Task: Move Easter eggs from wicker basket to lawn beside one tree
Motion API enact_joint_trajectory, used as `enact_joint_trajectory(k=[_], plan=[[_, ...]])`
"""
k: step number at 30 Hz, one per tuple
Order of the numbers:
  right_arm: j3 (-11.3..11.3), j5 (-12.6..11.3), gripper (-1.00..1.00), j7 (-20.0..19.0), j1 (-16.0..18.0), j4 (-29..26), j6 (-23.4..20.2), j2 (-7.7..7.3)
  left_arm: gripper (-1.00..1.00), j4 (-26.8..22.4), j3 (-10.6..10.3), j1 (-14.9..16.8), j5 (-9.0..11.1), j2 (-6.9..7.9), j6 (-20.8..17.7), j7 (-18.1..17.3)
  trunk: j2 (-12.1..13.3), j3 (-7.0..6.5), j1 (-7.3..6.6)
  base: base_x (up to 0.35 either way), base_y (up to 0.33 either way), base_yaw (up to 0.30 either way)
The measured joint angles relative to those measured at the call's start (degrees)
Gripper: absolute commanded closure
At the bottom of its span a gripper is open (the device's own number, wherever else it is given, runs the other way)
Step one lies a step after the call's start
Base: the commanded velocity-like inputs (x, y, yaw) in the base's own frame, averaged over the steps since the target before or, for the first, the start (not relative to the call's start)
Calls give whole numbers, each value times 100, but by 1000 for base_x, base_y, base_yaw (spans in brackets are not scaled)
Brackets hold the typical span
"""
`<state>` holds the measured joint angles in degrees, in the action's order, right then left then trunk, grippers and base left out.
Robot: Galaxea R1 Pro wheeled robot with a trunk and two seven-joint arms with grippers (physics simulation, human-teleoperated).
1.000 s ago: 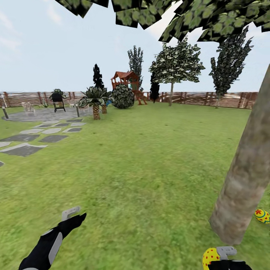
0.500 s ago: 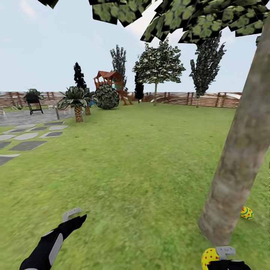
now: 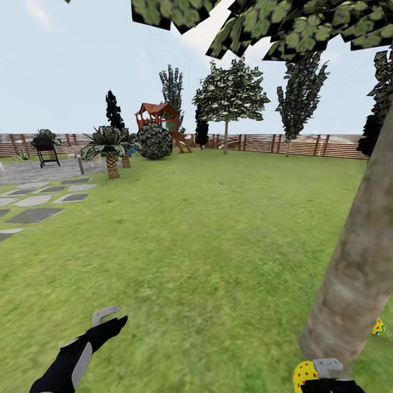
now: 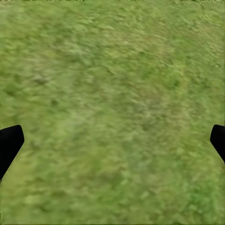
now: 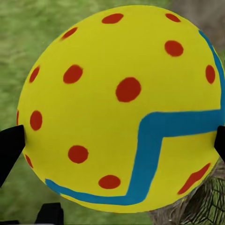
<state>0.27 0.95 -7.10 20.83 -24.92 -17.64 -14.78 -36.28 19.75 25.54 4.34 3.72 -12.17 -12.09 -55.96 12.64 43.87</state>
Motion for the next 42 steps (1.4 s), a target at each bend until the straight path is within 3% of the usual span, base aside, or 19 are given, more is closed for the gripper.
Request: enact_joint_trajectory(k=[20, 37, 42], plan=[[-2, 1, 100, 1, 5, -1, 4, -4, -100, 23, 5, 0, 4, -52, 2, 0, -1, 0, 3, 260, 150, 0], [-1, 0, 100, 1, -1, 2, 4, -7, -100, 17, 24, 0, 25, -44, -6, -1, -680, 305, 376, 0, 0, 0], [3, -4, 100, -62, -1, 7, 4, -71, -100, 23, 25, 0, 25, -43, -6, -1, -881, 395, 486, 0, 0, 0]])
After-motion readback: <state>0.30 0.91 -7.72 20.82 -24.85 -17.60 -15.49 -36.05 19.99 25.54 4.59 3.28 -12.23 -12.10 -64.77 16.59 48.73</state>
